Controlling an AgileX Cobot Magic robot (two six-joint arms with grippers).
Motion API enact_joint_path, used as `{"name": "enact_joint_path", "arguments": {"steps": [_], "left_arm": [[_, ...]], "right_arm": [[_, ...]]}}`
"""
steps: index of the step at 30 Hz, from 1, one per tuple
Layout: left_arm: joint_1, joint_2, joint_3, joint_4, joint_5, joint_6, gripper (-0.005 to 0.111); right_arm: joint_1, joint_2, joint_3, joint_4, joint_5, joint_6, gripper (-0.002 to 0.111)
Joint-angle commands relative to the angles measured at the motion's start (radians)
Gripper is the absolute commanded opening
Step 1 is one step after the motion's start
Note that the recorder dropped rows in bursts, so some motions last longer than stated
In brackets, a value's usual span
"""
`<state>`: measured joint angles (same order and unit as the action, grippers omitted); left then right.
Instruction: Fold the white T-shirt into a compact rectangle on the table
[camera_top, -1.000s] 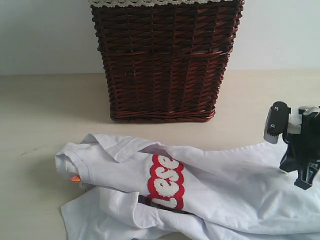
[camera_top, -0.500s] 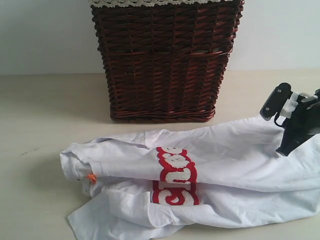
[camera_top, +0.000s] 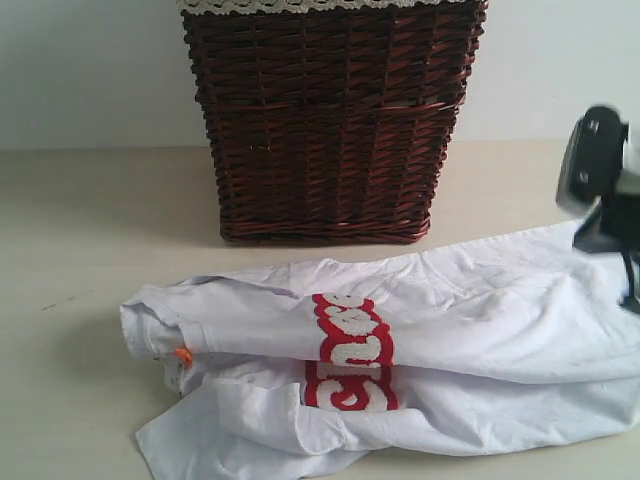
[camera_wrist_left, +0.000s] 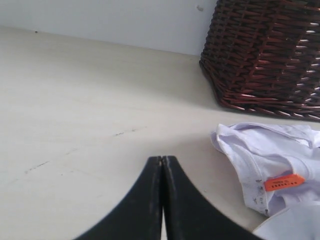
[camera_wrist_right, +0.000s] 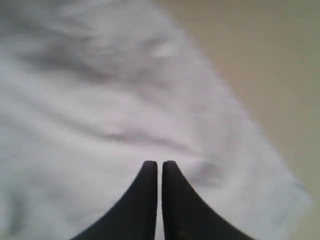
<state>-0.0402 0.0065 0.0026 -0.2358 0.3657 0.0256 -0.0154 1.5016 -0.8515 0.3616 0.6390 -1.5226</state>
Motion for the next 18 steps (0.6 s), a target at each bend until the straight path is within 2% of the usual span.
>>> {"name": "enact_joint_path", "arguments": {"steps": [1, 3, 5, 8, 10, 13, 18], "left_arm": [[-0.005, -0.007, -0.003, -0.007, -0.003, -0.001, 0.000], [-0.005, -0.007, -0.003, -0.007, -0.003, -0.001, 0.000], [-0.005, -0.007, -0.003, -0.007, -0.003, -0.001, 0.000], [-0.005, -0.007, -0.003, -0.007, -0.003, -0.001, 0.000], [-0.005, -0.007, -0.003, -0.007, -0.003, -0.001, 0.000], [-0.005, -0.007, -0.003, -0.007, -0.003, -0.001, 0.000], [-0.005, -0.007, -0.003, -0.007, -0.003, -0.001, 0.000]], "right_arm": [[0.004, -0.045, 0.094, 0.137, 0.516, -0.488, 0.005], [0.004, -0.060, 0.164, 0.257, 0.483, -0.565, 0.008], [0.004, -0.065, 0.240, 0.347, 0.323, -0.593, 0.017], [0.004, -0.058, 0.308, 0.395, 0.079, -0.593, 0.040], [0.004, -0.047, 0.332, 0.339, 0.085, -0.593, 0.049], [0.004, -0.034, 0.349, 0.299, 0.136, -0.593, 0.049], [0.004, -0.003, 0.356, 0.366, 0.040, -0.593, 0.048]]}}
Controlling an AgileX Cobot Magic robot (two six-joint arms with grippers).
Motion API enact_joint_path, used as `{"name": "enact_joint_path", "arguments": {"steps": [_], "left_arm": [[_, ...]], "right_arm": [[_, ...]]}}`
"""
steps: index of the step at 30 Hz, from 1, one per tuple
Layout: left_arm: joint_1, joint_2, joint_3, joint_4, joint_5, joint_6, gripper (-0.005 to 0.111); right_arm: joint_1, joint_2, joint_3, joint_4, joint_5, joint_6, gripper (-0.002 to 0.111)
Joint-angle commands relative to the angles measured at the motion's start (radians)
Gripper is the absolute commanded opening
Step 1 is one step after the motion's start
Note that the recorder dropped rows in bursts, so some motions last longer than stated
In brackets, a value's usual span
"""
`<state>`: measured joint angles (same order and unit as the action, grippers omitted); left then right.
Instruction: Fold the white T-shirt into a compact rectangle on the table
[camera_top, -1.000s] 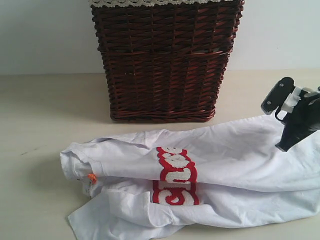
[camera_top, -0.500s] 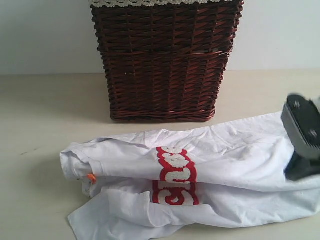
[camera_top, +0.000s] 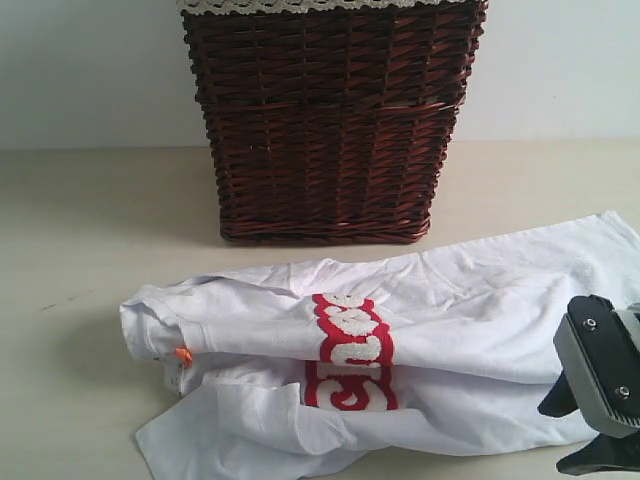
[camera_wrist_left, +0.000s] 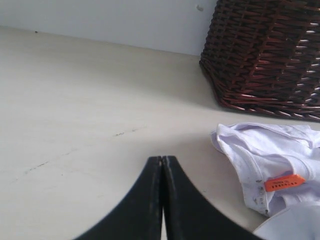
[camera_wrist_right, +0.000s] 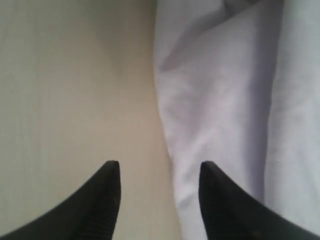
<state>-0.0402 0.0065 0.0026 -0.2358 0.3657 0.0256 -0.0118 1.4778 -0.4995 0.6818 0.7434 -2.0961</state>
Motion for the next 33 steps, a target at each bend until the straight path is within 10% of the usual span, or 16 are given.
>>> {"name": "enact_joint_path", "arguments": {"steps": [1, 9, 16, 27, 33], "left_arm": [[-0.005, -0.007, -0.003, -0.007, -0.003, -0.001, 0.000], [-0.005, -0.007, -0.003, -0.007, -0.003, -0.001, 0.000], [-0.005, -0.007, -0.003, -0.007, -0.003, -0.001, 0.000], [-0.005, -0.007, -0.003, -0.007, -0.003, -0.001, 0.000], [-0.005, -0.007, -0.003, -0.007, -0.003, -0.001, 0.000]], "right_arm": [[0.000, 0.032, 0.004, 0.056, -0.071, -0.020, 0.048], [0.000, 0.164, 0.004, 0.065, -0.153, -0.020, 0.043], [0.000, 0.170, 0.004, 0.069, -0.197, -0.020, 0.000], [0.000, -0.149, -0.080, 0.078, 0.179, -0.020, 0.000], [0.000, -0.086, -0.093, 0.209, -0.248, -0.020, 0.000]]}}
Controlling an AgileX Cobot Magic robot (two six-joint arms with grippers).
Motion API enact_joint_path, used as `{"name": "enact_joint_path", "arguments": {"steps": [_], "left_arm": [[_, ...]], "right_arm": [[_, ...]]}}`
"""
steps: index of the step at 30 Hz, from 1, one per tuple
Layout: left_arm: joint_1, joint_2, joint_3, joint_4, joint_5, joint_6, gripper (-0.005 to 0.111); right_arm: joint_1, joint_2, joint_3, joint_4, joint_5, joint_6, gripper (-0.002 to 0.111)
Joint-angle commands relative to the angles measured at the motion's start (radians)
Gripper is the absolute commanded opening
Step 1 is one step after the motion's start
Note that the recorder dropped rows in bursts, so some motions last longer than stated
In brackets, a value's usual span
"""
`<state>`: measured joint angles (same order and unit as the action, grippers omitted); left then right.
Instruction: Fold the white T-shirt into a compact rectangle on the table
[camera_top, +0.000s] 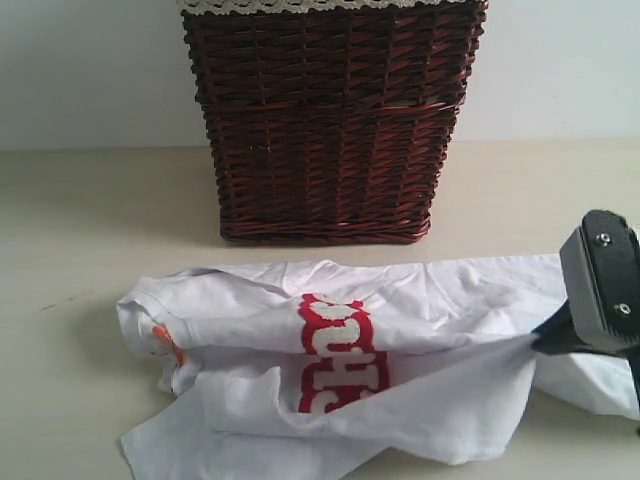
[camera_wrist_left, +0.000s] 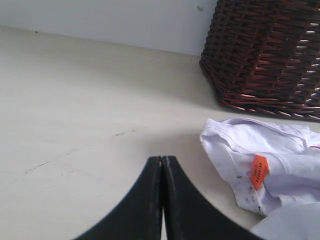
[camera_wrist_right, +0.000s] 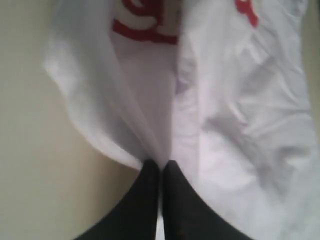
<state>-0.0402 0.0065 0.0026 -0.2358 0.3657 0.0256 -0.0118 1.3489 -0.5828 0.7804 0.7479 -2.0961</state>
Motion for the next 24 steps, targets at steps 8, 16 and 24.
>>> {"name": "enact_joint_path", "arguments": {"steps": [8, 16, 24], "left_arm": [[-0.005, -0.007, -0.003, -0.007, -0.003, -0.001, 0.000], [-0.005, -0.007, -0.003, -0.007, -0.003, -0.001, 0.000], [-0.005, -0.007, -0.003, -0.007, -0.003, -0.001, 0.000]], "right_arm": [[0.000, 0.179, -0.012, 0.168, -0.355, -0.020, 0.024], [0.000, 0.044, -0.012, 0.241, -0.299, -0.013, 0.055], [0.000, -0.096, 0.115, -0.045, 0.098, 0.095, 0.055]]}}
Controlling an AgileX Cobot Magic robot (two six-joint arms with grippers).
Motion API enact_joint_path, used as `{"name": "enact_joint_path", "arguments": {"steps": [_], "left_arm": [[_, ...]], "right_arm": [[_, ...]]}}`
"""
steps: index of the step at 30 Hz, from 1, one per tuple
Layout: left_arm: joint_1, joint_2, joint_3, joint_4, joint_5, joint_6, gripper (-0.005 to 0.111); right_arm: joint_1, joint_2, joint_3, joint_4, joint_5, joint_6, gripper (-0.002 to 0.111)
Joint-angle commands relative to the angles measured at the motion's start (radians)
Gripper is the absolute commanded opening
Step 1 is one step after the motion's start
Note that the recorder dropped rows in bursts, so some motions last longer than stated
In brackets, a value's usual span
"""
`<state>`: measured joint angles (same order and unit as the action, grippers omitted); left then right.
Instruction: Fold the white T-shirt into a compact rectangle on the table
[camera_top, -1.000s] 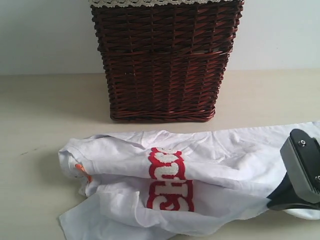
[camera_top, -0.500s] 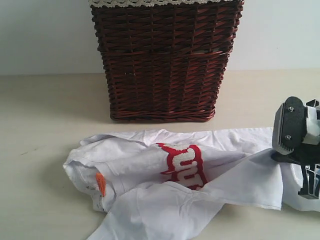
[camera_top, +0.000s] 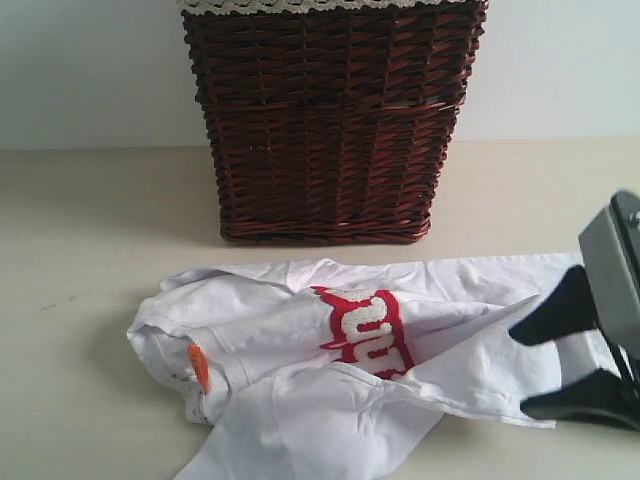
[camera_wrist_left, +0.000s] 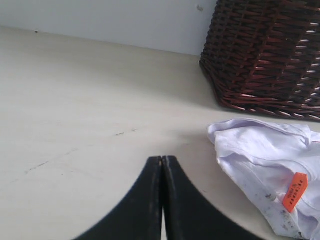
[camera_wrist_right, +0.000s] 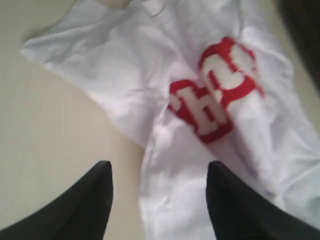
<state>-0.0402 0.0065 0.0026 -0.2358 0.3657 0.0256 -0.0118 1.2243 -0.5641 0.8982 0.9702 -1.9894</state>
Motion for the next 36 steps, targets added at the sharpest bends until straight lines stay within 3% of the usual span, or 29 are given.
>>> {"name": "enact_joint_path", "arguments": {"steps": [1, 4, 6, 16, 19, 24, 36], "left_arm": [[-0.005, -0.007, -0.003, -0.007, -0.003, -0.001, 0.000], [-0.005, -0.007, -0.003, -0.007, -0.003, -0.003, 0.000], [-0.005, -0.007, -0.003, -0.007, -0.003, -0.003, 0.000], [-0.005, -0.007, -0.003, -0.007, -0.003, -0.001, 0.000], [-0.005, -0.007, -0.003, -0.007, -0.003, -0.001, 0.000], [-0.005, -0.007, -0.003, -0.007, -0.003, -0.001, 0.000], [-0.005, -0.007, -0.003, -0.007, -0.003, -0.001, 0.000]], "right_arm": [[0.000, 0.040, 0.124, -0.191, -0.164, -0.028, 0.055], [0.000, 0.070, 0.225, -0.093, -0.410, -0.122, 0.055], [0.000, 0.070, 0.228, -0.026, -0.473, -0.118, 0.055], [0.000, 0.235, 0.228, 0.319, -0.495, -0.118, 0.051], [0.000, 0.256, 0.228, 0.380, -0.495, -0.118, 0.040], [0.000, 0.245, 0.228, 0.444, -0.491, -0.118, 0.000], [0.000, -0.073, 0.228, 0.381, -0.407, -0.118, 0.000]]}}
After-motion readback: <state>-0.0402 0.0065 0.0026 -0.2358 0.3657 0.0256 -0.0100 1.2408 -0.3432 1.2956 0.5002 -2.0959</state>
